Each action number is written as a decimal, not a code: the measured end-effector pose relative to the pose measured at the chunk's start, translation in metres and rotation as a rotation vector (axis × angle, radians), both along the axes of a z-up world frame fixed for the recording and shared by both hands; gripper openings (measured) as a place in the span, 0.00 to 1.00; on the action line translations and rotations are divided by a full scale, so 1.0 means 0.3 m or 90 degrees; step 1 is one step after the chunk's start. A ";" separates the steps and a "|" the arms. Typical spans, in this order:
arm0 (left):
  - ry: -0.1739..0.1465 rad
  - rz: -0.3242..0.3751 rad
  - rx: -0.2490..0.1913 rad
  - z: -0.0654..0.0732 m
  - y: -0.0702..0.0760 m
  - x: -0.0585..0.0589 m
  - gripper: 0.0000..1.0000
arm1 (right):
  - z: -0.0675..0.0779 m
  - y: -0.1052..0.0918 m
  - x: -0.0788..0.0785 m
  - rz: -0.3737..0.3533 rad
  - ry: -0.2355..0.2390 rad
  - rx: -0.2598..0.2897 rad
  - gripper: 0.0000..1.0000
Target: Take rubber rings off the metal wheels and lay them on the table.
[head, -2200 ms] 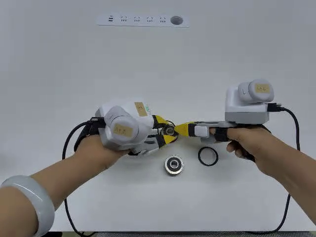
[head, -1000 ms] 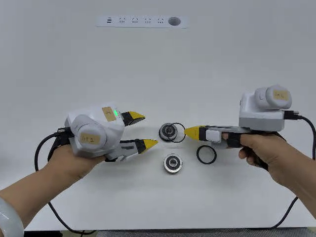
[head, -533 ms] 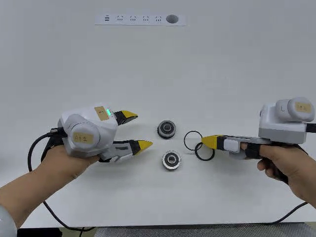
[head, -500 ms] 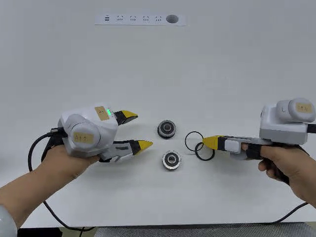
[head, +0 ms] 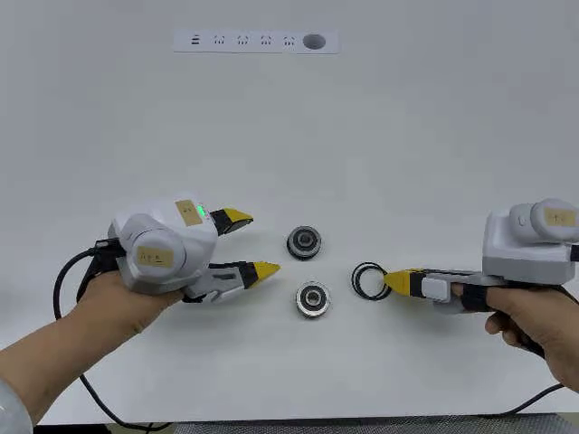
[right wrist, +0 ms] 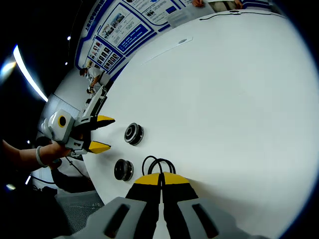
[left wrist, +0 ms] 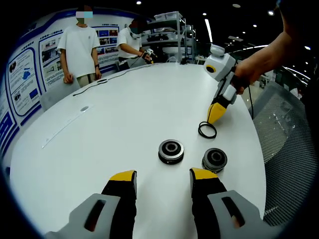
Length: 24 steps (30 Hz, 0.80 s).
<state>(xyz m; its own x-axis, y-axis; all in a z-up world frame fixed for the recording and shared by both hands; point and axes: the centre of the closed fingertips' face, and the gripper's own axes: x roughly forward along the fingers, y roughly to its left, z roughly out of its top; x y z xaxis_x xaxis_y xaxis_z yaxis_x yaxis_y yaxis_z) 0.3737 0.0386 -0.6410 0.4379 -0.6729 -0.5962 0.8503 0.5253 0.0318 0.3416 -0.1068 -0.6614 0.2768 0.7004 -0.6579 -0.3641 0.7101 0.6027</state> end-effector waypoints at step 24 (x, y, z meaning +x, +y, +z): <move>-0.006 -0.024 -0.013 0.017 -0.072 0.020 0.40 | 0.023 0.003 0.035 0.026 -0.048 -0.017 0.09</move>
